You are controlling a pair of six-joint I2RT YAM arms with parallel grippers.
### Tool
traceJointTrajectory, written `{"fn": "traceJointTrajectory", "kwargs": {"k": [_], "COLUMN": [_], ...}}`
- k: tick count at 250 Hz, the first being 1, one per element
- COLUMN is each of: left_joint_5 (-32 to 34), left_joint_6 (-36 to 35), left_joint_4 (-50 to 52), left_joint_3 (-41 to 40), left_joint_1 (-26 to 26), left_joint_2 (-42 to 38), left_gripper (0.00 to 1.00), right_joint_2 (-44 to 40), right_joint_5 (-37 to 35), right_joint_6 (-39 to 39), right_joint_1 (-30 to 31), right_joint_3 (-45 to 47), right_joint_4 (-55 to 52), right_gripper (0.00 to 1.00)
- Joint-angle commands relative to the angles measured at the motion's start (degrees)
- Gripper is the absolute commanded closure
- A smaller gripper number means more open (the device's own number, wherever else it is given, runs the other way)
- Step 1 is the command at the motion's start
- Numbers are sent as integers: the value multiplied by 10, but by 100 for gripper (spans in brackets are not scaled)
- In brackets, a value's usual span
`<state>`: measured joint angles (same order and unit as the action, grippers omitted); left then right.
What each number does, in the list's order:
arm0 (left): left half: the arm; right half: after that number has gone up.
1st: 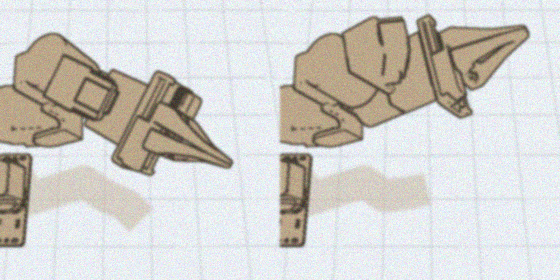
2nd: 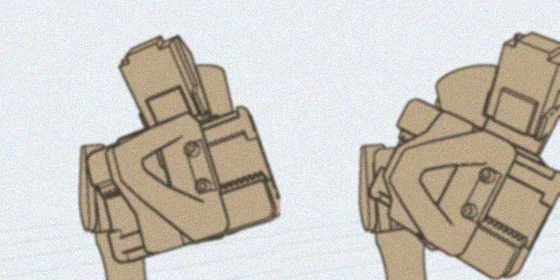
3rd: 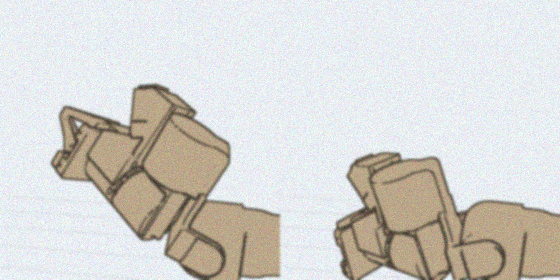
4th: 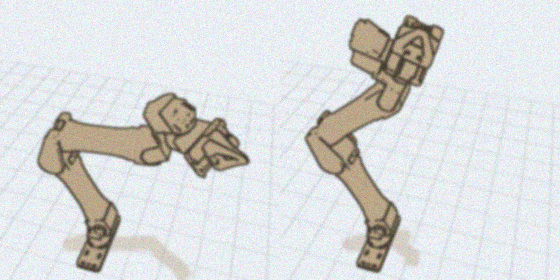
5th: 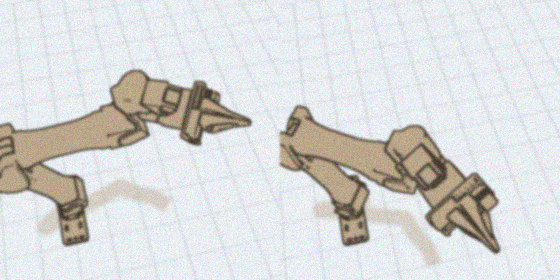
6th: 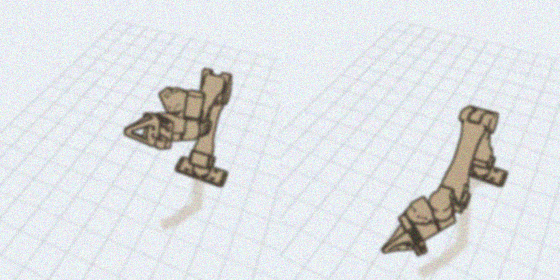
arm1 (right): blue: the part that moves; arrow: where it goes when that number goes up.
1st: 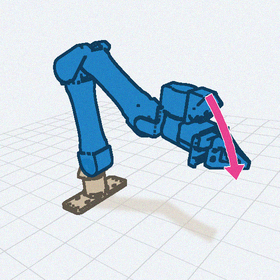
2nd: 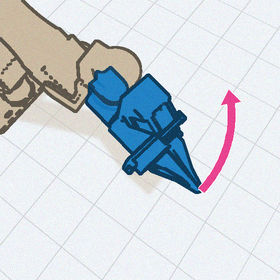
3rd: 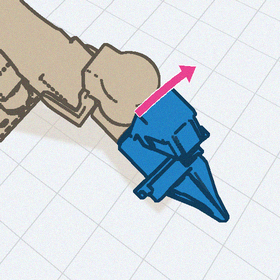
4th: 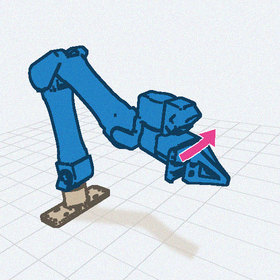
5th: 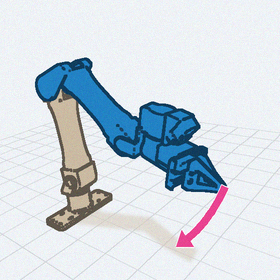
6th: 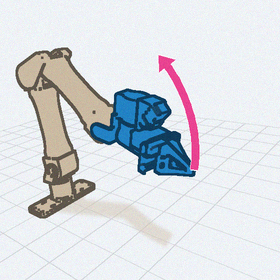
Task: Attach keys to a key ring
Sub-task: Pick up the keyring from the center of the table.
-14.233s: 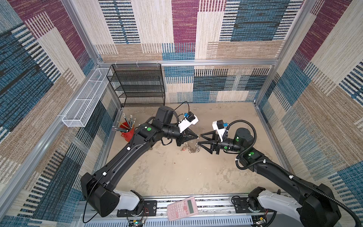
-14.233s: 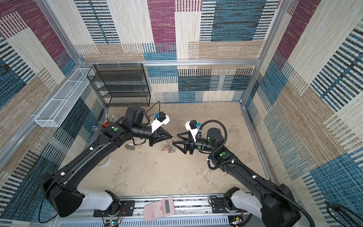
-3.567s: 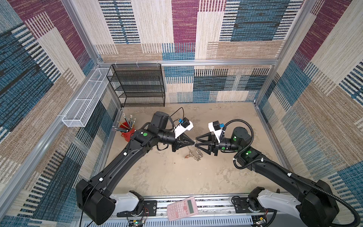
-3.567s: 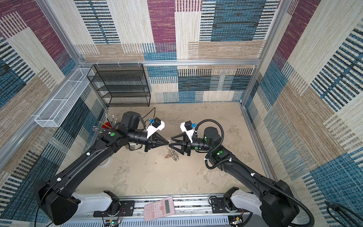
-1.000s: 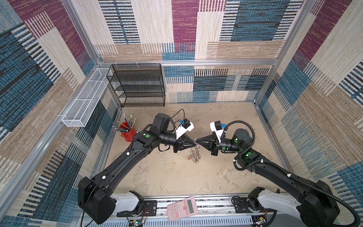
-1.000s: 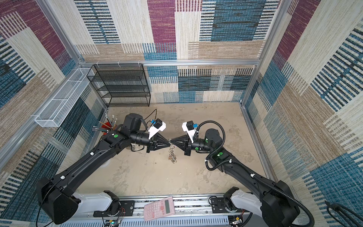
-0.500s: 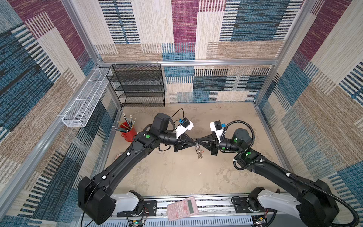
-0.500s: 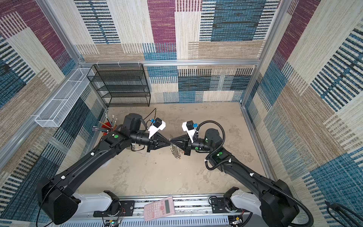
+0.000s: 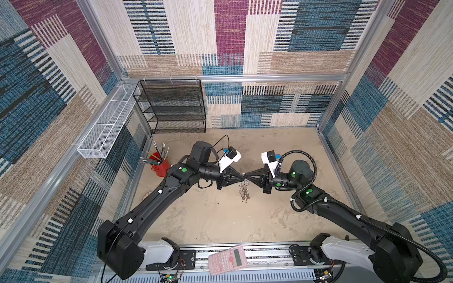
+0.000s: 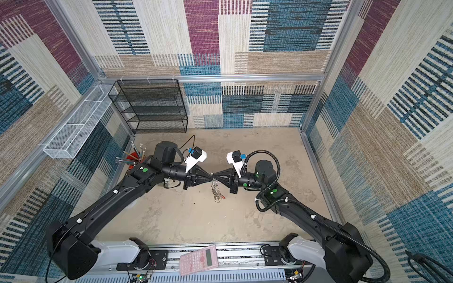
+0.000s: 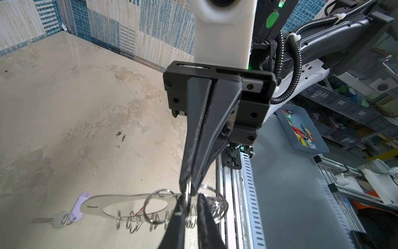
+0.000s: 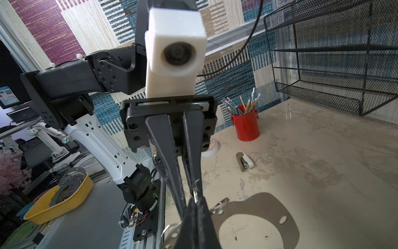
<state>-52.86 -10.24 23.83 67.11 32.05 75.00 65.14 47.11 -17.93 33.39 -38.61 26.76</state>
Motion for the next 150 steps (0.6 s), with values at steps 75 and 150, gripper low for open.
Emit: {"fn": "traceJointTrajectory", "kwargs": {"k": [75,150], "left_joint_5": [-31,-24], "left_joint_6": [16,20], "left_joint_4": [-44,-48], "left_joint_3": [1,3], "left_joint_1": [2,2], "left_joint_2": [8,10], "left_gripper": [98,88], "right_joint_2": [8,11], "right_joint_5": [18,21], "right_joint_6": [-2,0], "right_joint_1": [2,2], "right_joint_3": [-1,-1], "right_joint_4": [14,13], "right_gripper": [100,100]}}
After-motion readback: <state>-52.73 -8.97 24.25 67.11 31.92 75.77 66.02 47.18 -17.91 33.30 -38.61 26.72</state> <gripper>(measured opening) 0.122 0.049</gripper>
